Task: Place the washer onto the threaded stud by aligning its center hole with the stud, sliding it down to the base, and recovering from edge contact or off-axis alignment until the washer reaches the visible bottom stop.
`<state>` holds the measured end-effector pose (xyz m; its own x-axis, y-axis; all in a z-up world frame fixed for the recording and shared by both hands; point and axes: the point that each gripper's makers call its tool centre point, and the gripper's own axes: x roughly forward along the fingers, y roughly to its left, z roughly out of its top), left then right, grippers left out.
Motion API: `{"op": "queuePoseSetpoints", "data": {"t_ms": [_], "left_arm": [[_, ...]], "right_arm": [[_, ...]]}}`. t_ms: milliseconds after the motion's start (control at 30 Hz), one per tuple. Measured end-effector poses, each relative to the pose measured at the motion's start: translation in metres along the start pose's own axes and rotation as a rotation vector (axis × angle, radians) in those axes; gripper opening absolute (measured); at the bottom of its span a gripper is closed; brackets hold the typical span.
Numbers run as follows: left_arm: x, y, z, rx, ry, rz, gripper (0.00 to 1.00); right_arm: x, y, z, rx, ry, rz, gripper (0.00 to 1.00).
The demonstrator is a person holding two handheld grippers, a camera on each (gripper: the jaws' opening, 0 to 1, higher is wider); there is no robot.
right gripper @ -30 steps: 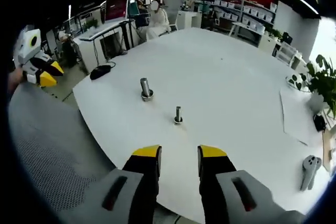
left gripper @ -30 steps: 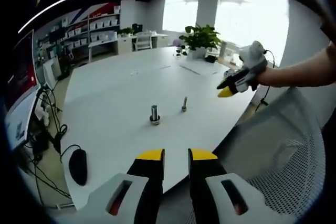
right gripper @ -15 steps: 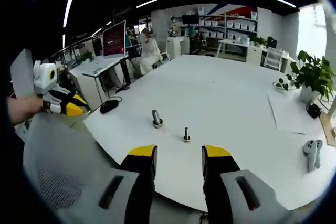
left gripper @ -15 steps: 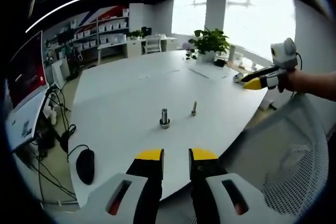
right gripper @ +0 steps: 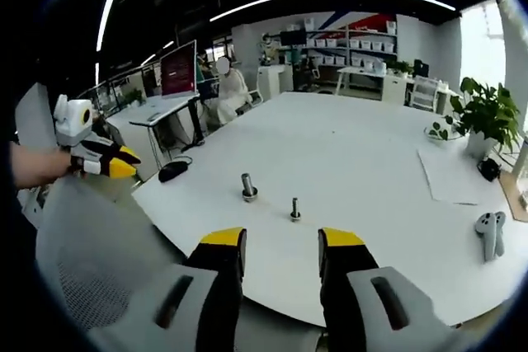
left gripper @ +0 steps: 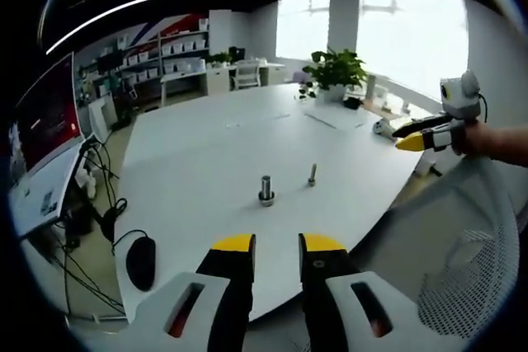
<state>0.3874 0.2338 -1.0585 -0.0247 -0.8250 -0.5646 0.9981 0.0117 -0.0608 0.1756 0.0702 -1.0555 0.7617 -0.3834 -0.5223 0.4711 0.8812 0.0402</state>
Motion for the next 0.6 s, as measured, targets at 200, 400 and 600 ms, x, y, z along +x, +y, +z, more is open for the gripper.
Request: {"op": "queuePoseSetpoints", "data": {"t_ms": [200, 400, 600], "left_arm": [[0.002, 0.003, -0.003, 0.000, 0.015, 0.010, 0.19], [0.002, 0.006, -0.005, -0.016, 0.019, 0.031, 0.19], [0.006, 0.008, -0.014, -0.035, 0.073, 0.026, 0.20]], "right_arm": [[0.006, 0.004, -0.011, -0.050, 0.060, 0.017, 0.44], [0.009, -0.003, -0.022, -0.032, 0.111, -0.002, 0.44], [0.005, 0.008, -0.027, -0.088, 0.143, 0.008, 0.45]]}}
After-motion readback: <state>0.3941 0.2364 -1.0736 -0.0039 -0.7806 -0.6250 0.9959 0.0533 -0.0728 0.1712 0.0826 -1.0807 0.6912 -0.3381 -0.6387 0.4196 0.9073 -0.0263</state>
